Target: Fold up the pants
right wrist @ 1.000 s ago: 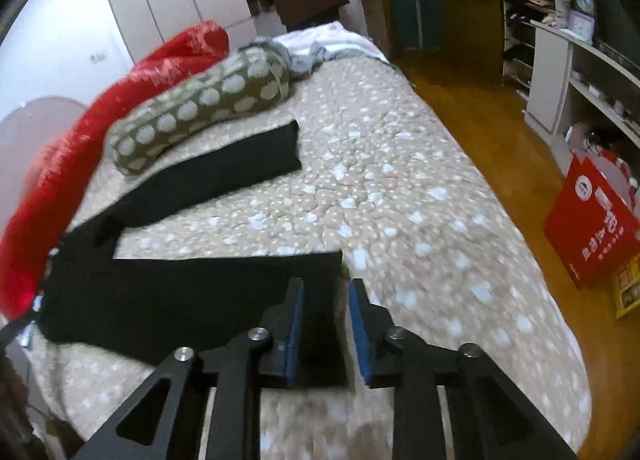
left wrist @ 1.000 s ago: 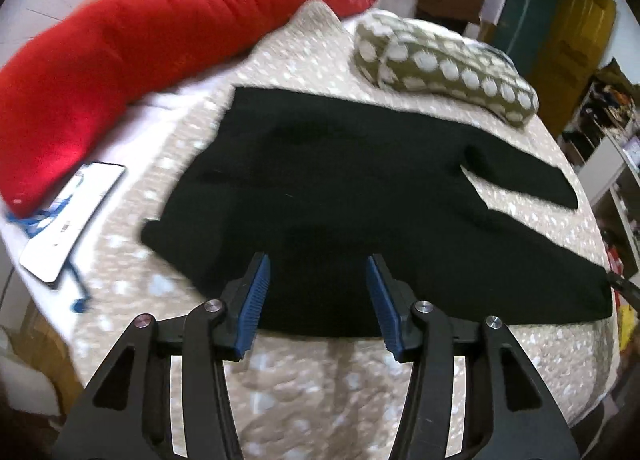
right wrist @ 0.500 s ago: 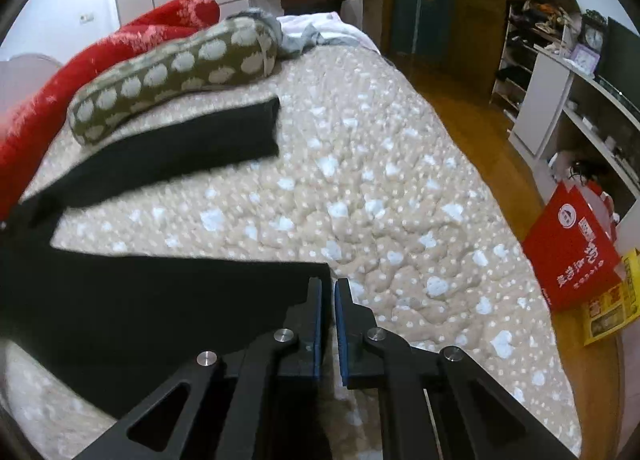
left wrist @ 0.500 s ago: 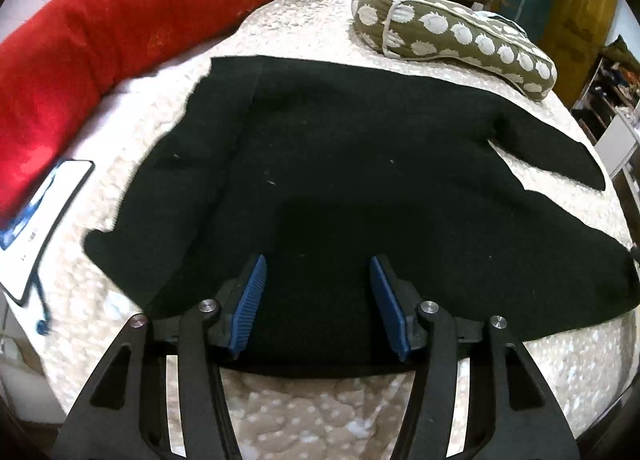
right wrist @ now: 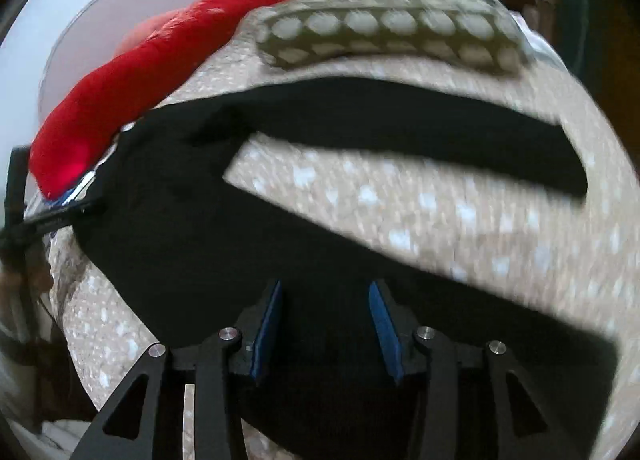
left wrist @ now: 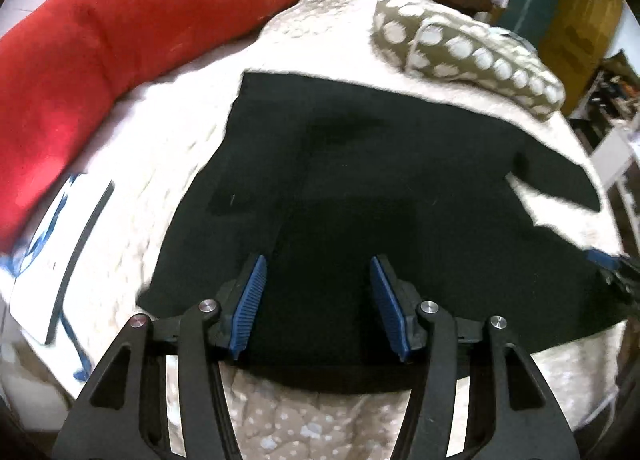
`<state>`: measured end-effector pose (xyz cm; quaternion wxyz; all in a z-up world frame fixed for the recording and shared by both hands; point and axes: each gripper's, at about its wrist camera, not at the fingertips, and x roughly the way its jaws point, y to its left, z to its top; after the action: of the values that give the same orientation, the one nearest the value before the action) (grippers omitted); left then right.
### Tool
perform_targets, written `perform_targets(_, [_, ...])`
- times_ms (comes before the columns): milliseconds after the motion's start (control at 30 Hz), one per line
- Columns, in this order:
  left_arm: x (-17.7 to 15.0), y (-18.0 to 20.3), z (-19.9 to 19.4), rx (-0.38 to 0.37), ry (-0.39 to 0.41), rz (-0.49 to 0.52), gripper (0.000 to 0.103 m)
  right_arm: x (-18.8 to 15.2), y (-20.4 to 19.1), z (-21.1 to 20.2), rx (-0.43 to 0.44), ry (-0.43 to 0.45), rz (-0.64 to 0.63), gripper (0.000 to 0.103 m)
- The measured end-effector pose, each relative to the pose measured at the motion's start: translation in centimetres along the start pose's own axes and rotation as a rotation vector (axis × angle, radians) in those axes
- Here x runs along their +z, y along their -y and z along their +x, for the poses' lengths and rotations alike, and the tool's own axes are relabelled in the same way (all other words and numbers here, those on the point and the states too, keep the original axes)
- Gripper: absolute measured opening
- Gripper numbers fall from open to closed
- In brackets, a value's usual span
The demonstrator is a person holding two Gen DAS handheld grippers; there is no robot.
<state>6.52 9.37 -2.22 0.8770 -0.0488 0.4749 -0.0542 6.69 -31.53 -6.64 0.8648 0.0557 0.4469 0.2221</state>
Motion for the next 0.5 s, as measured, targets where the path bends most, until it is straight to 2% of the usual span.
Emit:
perform_targets(100, [3.0,-0.3,0.4,-0.008,0.006,-0.005,0.054,4.6,-1.0,0.3,0.055,0.036,-0.053,0.043])
perform_targets(167, [4.8,-0.6,1.1,-0.009,0.011,-0.008,0.071,9.0,-2.3,2.1,0.062,0.05,-0.143,0.044])
perform_targets(200, [6.1,-0.8,1.7,-0.007,0.014,-0.008,0.073,10.5,-2.8,3.0,0.056,0.047,-0.177,0.045])
perform_targets(267, [8.1,-1.2,2.6,-0.003,0.011,-0.005,0.073,14.5,-4.1,6.4,0.062,0.0,-0.286,0.045])
perform_targets(367, [11.4,-2.0,4.7,-0.022,-0.014,0.014,0.073,17.9,-5.7,11.1,0.061,-0.086,-0.422,0.045])
perform_targets(500, [14.2,-3.5,7.8,-0.029,-0.071,0.064,0.073,19.9,-5.6,14.9,0.116,-0.15,-0.498,0.045])
